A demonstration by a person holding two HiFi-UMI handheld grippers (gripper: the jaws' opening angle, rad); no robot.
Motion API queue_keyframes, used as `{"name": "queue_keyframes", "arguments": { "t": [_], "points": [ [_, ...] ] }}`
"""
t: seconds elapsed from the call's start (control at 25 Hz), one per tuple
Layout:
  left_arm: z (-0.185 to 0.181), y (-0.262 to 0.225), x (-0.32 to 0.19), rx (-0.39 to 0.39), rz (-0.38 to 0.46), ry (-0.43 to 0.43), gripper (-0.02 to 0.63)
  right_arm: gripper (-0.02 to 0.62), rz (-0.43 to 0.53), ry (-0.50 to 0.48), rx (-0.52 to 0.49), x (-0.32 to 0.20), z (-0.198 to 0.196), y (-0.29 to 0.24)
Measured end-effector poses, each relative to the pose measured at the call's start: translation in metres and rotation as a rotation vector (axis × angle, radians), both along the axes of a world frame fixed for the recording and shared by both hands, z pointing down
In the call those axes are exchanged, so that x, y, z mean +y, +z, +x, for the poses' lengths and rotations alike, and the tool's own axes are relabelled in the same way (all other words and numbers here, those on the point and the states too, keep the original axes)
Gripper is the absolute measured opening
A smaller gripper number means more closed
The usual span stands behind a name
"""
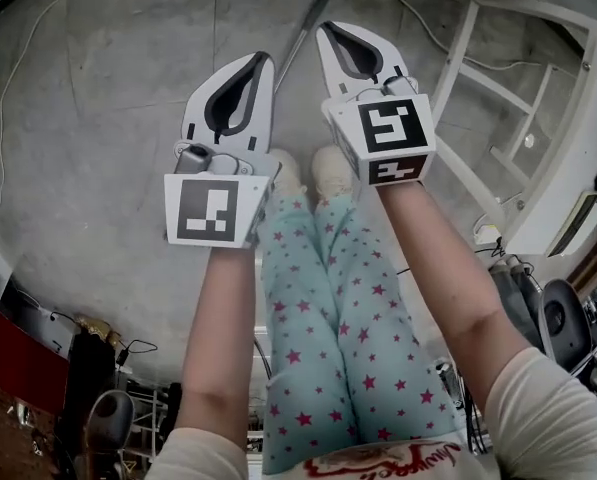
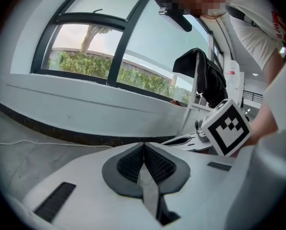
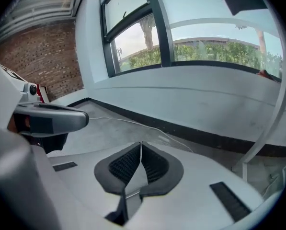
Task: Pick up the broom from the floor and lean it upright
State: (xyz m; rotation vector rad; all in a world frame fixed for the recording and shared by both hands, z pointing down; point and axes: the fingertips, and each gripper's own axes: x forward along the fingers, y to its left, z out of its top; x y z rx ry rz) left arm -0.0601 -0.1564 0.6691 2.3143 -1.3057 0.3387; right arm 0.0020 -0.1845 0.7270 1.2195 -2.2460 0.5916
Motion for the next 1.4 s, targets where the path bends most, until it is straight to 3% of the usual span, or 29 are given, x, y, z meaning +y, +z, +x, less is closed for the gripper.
{"name": "queue_keyframes", "arguments": {
  "t": [0.52, 0.6, 0.8, 1.08, 1.28, 1.4],
  "points": [
    [-0.008, 0.115, 0.002, -0.092, -0.092, 0.036, 0.021, 0.029, -0.188, 0.089, 0.05, 0.0, -0.004, 0.15],
    [-0.005, 0.124, 0.001, -0.067, -0.075, 0.051, 0.021, 0.031, -0.216, 0.115, 0.049, 0.0, -0.003, 0.171],
    [-0.003, 0.148, -0.002, -0.036, -0.059, 0.061, 0.021, 0.142, -0.282, 0.202, 0.059, -0.003, 0.008, 0.216],
    [0.004, 0.17, 0.002, -0.01, -0.053, 0.086, 0.021, 0.186, -0.364, 0.241, 0.08, 0.0, 0.01, 0.261],
    [0.003, 0.174, 0.004, 0.011, -0.064, 0.057, 0.021, 0.183, -0.384, 0.434, 0.05, -0.009, 0.02, 0.269],
    [0.003, 0.173, 0.009, 0.006, -0.076, 0.049, 0.021, 0.163, -0.412, 0.466, 0.043, -0.007, 0.026, 0.266]
  ]
}}
